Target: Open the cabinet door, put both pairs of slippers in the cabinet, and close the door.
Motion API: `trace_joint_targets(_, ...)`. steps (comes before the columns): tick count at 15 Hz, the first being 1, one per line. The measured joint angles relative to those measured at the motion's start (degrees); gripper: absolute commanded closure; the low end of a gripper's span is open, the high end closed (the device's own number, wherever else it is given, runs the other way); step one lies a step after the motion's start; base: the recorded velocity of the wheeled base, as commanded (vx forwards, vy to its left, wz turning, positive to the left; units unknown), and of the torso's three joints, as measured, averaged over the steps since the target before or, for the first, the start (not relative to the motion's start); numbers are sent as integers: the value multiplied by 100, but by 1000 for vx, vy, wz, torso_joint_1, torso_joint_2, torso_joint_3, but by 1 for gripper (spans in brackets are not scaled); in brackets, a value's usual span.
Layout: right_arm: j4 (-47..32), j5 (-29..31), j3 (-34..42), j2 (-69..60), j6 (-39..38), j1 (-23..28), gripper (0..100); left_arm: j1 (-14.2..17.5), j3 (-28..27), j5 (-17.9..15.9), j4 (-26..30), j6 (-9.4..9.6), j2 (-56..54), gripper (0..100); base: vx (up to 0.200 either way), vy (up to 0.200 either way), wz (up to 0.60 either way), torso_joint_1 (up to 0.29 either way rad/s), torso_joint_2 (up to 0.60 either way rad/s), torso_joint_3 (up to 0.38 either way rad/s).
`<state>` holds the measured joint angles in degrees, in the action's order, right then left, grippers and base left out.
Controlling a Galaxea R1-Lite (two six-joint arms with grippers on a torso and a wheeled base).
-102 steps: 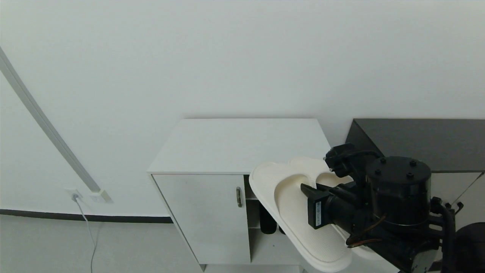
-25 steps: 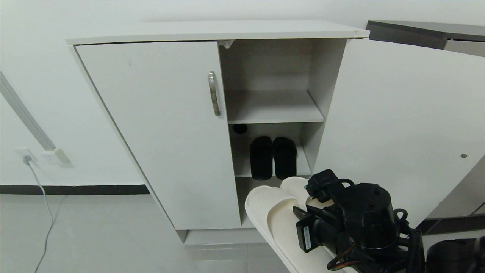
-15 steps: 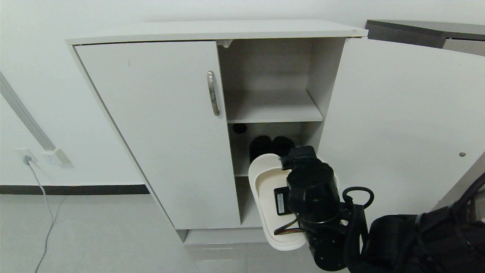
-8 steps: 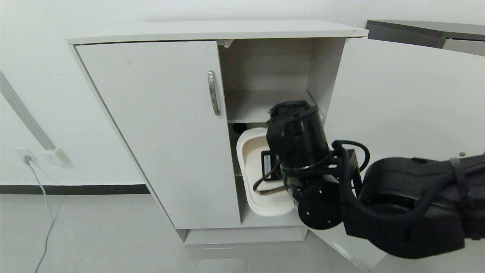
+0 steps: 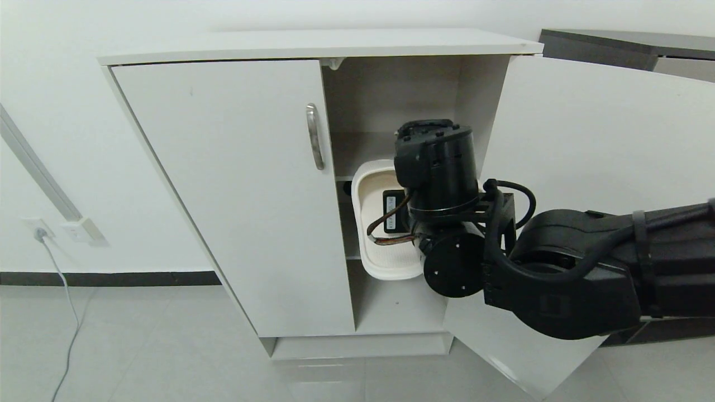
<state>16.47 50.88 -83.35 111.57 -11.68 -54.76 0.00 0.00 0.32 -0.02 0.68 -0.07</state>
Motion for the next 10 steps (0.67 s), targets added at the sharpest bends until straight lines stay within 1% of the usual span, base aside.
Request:
trace_joint_targets(5,4,0,-11,89,5,11,100,0,0,0,0,0,0,100,0,0,0,0,0,0)
trace_joint_targets(10,24,0,-26,98,7,33,100,0,0,0,0,29,0,100,200,0,0,3,3,6)
